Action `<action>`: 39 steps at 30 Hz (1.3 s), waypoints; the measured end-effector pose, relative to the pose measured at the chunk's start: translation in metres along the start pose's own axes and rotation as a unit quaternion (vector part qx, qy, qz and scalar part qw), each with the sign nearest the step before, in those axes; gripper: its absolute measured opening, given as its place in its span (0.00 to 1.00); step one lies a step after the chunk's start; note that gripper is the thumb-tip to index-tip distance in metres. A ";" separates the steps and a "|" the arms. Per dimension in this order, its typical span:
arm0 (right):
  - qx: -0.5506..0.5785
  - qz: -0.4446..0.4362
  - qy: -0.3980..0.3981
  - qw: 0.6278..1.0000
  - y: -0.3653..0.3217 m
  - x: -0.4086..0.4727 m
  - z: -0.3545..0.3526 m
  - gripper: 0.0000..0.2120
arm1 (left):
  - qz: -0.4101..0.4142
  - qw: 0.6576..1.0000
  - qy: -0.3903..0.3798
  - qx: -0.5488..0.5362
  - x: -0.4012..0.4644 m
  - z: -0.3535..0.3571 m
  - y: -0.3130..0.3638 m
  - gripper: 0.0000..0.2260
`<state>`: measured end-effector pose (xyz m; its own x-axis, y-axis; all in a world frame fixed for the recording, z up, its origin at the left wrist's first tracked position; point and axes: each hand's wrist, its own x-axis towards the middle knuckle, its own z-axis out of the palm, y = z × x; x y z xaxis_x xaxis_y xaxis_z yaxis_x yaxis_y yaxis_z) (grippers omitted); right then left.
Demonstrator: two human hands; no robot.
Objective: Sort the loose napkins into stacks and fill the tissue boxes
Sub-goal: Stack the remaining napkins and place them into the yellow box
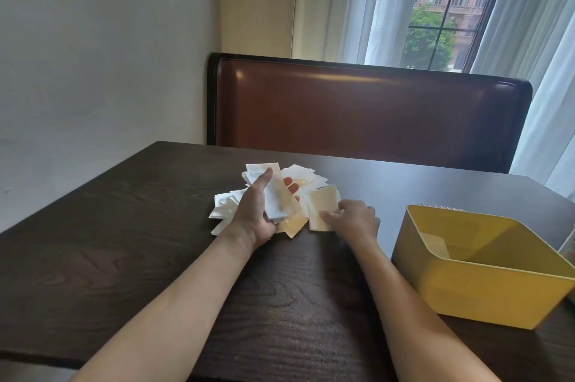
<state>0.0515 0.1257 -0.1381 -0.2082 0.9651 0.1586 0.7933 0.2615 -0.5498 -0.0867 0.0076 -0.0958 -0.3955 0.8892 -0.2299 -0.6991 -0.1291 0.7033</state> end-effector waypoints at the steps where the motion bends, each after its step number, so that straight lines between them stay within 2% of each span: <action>1: 0.054 -0.002 0.004 0.999 0.001 0.000 0.000 0.18 | 0.004 1.000 -0.004 0.005 0.000 0.000 0.000 0.23; 4: 0.197 -0.005 0.054 0.979 0.000 -0.003 -0.004 0.15 | 0.016 0.999 -0.019 0.023 0.000 0.001 -0.002 0.24; 7: 0.251 -0.026 0.117 0.960 -0.004 -0.009 -0.012 0.12 | 0.016 0.999 -0.039 0.034 -0.001 0.001 -0.004 0.26; 11: 0.399 -0.035 0.115 0.909 -0.011 -0.019 -0.020 0.09 | 0.013 0.994 -0.071 0.082 -0.001 0.001 -0.005 0.24; 14: 0.503 -0.024 0.068 0.861 -0.017 -0.025 -0.028 0.09 | 0.024 0.990 -0.072 0.118 -0.002 0.001 -0.005 0.28; 17: 0.616 -0.024 -0.015 0.788 -0.020 -0.030 -0.037 0.10 | 0.029 0.988 -0.073 0.131 -0.001 0.003 -0.006 0.37; 19: 0.668 -0.025 -0.071 0.740 -0.022 -0.031 -0.039 0.10 | 0.029 0.989 -0.074 0.125 -0.001 0.004 -0.008 0.36; 21: 0.679 -0.041 -0.116 0.724 -0.024 -0.032 -0.037 0.11 | 0.022 0.987 -0.103 0.123 0.000 0.004 -0.009 0.36; 22: 0.670 -0.051 -0.131 0.729 -0.025 -0.033 -0.035 0.12 | 0.020 0.987 -0.110 0.119 0.000 0.003 -0.010 0.36; 24: 0.627 -0.056 -0.132 0.766 -0.027 -0.034 -0.030 0.10 | 0.016 0.988 -0.103 0.117 0.005 0.001 -0.011 0.37; 27: 0.545 -0.039 -0.072 0.834 -0.029 -0.034 -0.024 0.04 | 0.026 0.987 -0.101 0.120 0.006 -0.001 -0.012 0.39; 29: 0.502 -0.045 -0.039 0.863 -0.028 -0.033 -0.022 0.03 | 0.046 0.987 -0.090 0.123 0.006 -0.001 -0.012 0.31; 31: 0.487 -0.055 -0.024 0.871 -0.028 -0.033 -0.023 0.04 | 0.062 0.987 -0.081 0.123 0.007 -0.001 -0.013 0.17; 33: 0.468 -0.071 -0.013 0.881 -0.028 -0.033 -0.024 0.03 | 0.082 0.986 -0.067 0.129 0.007 0.000 -0.016 0.09; 35: 0.462 -0.082 -0.004 0.883 -0.029 -0.034 -0.024 0.03 | 0.099 0.984 -0.054 0.137 0.007 0.000 -0.018 0.06; 39: 0.419 -0.116 0.021 0.900 -0.028 -0.032 -0.024 0.10 | 0.125 0.982 -0.038 0.134 0.006 0.002 -0.017 0.06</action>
<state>0.0501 0.0874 -0.1079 -0.2769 0.8867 0.3703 0.0164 0.3897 -0.9208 -0.0764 0.0159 -0.1078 -0.4812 0.8764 0.0164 -0.4002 -0.2364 0.8854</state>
